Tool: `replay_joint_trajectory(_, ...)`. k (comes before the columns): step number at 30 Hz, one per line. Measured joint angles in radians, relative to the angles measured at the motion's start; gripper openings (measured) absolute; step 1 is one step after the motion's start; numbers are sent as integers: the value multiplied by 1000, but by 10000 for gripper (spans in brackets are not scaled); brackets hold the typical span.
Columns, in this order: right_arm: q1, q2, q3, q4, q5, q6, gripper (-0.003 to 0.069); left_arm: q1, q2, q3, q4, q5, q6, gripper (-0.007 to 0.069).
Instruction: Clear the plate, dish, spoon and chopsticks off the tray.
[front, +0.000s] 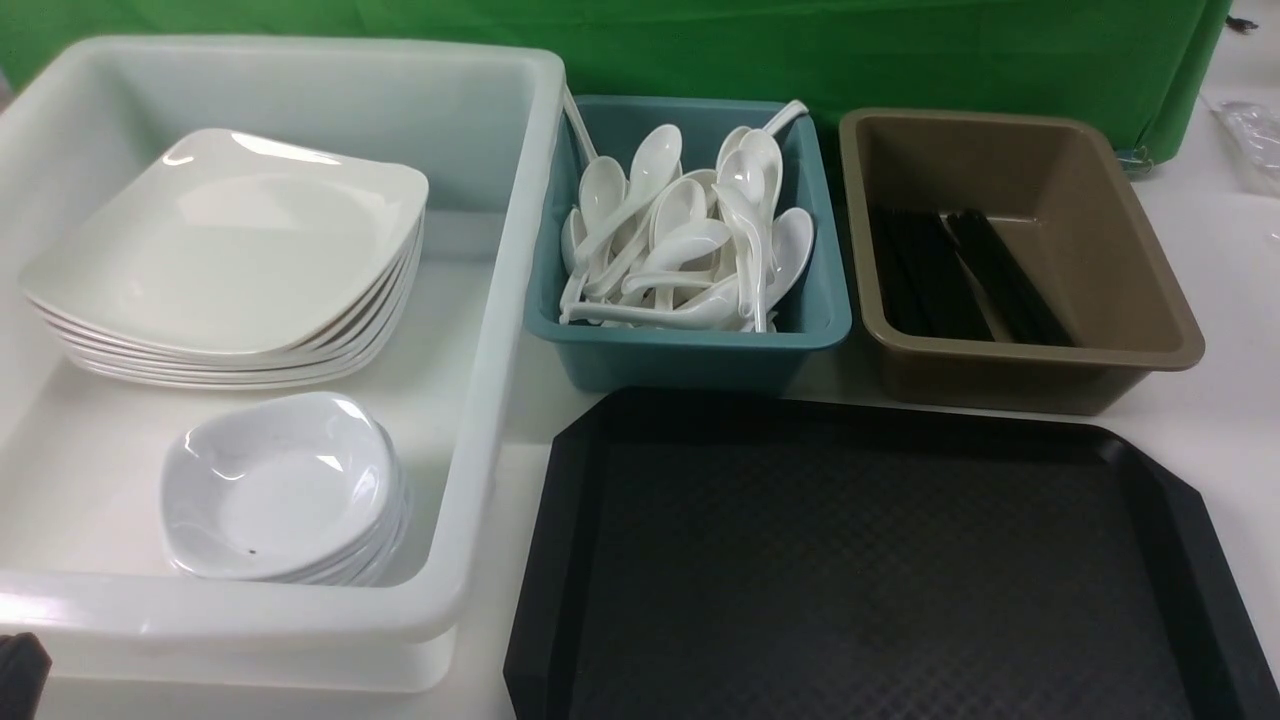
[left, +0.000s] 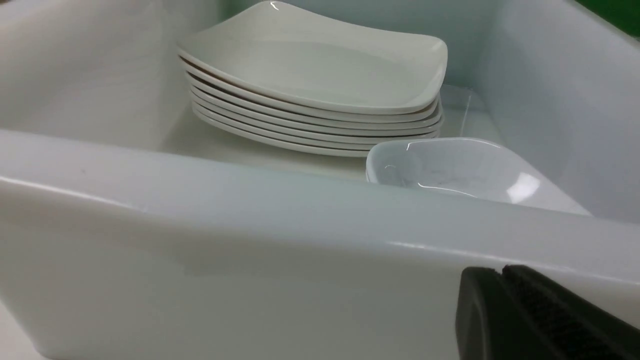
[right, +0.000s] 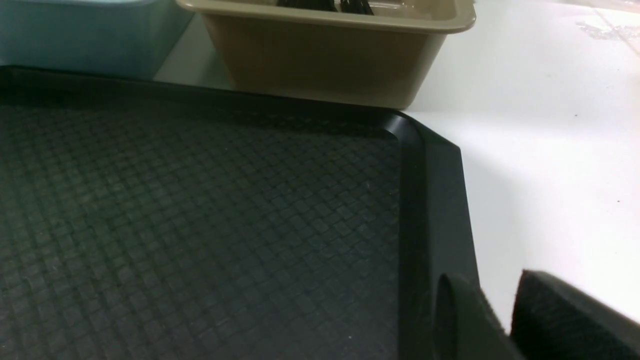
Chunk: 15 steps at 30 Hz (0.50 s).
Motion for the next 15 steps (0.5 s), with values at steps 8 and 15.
replay_joint_trajectory(8,0,0,0,0,0,0,222,0,0,0,0,0,1,13)
replay_joint_trajectory(15,0,0,0,0,0,0,234,0,0,0,0,0,4,17)
